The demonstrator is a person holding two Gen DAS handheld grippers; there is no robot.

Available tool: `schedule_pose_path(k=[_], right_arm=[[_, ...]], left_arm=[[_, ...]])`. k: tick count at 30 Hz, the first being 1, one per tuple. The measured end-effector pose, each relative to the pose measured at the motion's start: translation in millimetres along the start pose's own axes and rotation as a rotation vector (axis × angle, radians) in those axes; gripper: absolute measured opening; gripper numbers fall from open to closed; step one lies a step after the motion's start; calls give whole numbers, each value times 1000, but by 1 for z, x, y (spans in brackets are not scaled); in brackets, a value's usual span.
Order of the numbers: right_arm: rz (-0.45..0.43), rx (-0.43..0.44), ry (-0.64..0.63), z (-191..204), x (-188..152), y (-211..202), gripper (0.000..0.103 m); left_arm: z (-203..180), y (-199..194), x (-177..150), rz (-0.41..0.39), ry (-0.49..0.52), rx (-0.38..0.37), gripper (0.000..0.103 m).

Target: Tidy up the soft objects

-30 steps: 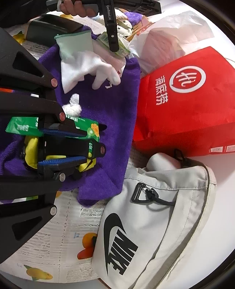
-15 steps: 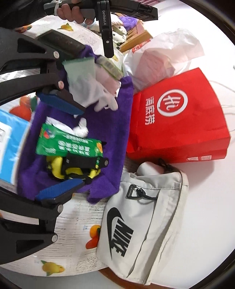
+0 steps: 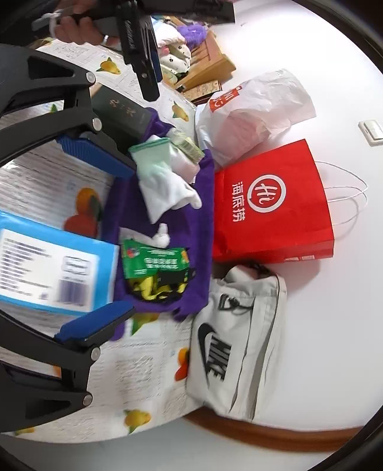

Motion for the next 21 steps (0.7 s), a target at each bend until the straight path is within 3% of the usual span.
schedule_pose_path(k=[9,11,15,18,21], right_arm=[[-53,-52,8,20,-40,-60,89],[-49,-37,12,26,-52,-70,89],[-53,-38,9,38,-70,-87,89],[-64,-57,1,46,-85,-101,95],[-94,-88,-15,49,-96,-113,102]], left_arm=[[-9,-78,-48,-120,48,54,79],[-10,-92,-58,-138,47,55,85],[-9,-118,-77,-176,37,83,88],[-9,-135,-88,-206,35,82,96],[-9,-146,-101,-222,34,81,98]])
Point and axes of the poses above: each gripper's, at about its wrist camera, not at the fingertips, and y roughly the way its jaws point, z to its left, x to its top, the point moved 7 cm from there along y, roughly the way its jaws point, and after that the axes turned 11 degrees about x, right-handed, at the moved point
